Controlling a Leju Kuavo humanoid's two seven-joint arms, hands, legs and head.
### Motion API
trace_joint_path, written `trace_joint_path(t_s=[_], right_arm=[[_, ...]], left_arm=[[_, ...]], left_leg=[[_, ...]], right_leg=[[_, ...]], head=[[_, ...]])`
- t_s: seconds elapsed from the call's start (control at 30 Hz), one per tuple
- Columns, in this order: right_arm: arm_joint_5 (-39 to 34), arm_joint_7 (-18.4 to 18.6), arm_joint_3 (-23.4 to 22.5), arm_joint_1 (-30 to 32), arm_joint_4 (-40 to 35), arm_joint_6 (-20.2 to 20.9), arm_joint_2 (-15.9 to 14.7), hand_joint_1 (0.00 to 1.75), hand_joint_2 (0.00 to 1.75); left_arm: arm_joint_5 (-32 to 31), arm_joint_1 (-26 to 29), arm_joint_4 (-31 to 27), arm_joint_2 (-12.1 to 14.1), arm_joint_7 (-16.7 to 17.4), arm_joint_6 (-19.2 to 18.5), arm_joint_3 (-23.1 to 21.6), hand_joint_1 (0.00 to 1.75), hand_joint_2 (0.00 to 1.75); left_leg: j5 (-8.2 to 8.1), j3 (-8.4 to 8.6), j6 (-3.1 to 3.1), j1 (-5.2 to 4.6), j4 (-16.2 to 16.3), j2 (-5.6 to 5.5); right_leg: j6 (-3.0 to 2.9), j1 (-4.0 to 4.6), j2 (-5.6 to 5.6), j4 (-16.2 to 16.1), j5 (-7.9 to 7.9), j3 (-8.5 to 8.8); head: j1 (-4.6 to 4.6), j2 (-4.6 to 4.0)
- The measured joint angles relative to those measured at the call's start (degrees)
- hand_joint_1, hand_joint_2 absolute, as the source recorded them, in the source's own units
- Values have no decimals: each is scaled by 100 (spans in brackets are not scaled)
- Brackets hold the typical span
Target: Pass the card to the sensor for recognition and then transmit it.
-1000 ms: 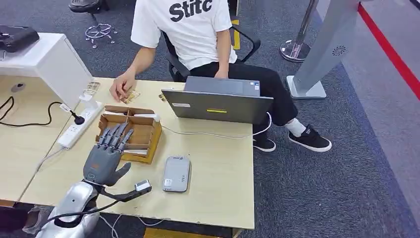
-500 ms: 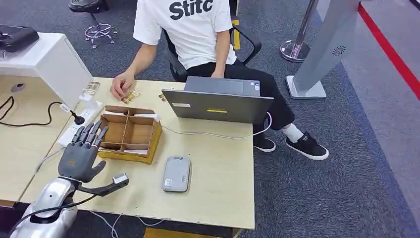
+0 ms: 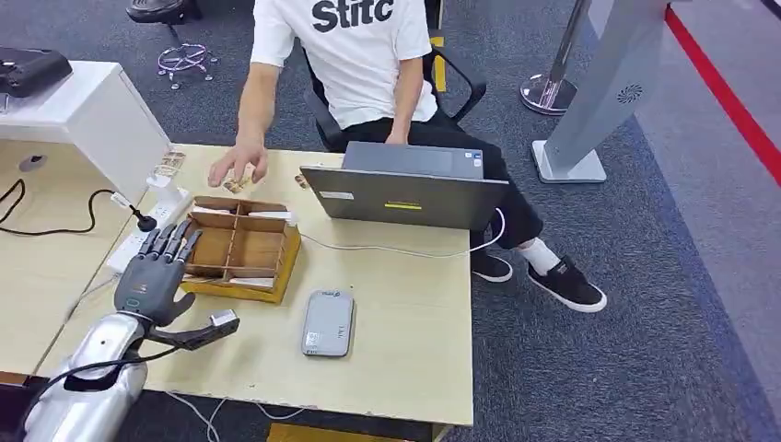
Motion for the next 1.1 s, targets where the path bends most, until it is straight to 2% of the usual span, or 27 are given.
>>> trace_joint_path(t_s=[0.1,0.13,0.17,0.5,0.7,0.93,1.1], right_arm=[[0,2,0,-2,0,0,0,0,175],[0,0,0,-2,0,0,0,0,175],[0,2,0,-2,0,0,0,0,175],[22,-7,0,-5,0,2,0,0,175],[59,-11,-7,-7,0,0,0,0,175],[124,-13,-59,-12,0,-7,0,0,175],[168,-37,-63,-16,0,0,0,0,175]], left_arm=[[-13,-43,92,-26,0,-13,-4,0,175],[-15,-46,112,-40,0,-13,-4,16,175],[-15,-50,131,-46,0,-13,-5,175,175],[57,-92,236,-79,0,-65,-17,175,175],[306,-114,206,-85,0,339,-20,175,175],[585,-349,-446,-72,-24,306,-17,175,175],[649,-714,-885,-26,-22,92,-15,171,175]], left_leg=[[0,0,0,0,0,0],[0,0,0,0,0,0],[0,0,0,0,0,0],[0,0,0,0,0,1],[0,1,0,0,1,0],[4,0,-1,0,1,-2],[4,1,-1,0,2,-3]], right_leg=[[0,0,0,0,0,0],[0,0,0,0,0,0],[0,0,0,0,0,0],[0,0,1,0,0,-1],[0,0,0,0,0,-2],[-1,0,-2,1,2,1],[-3,0,-3,1,5,3]], head=[[0,0],[0,0],[0,0],[0,0],[0,0],[0,0],[-2,0]])
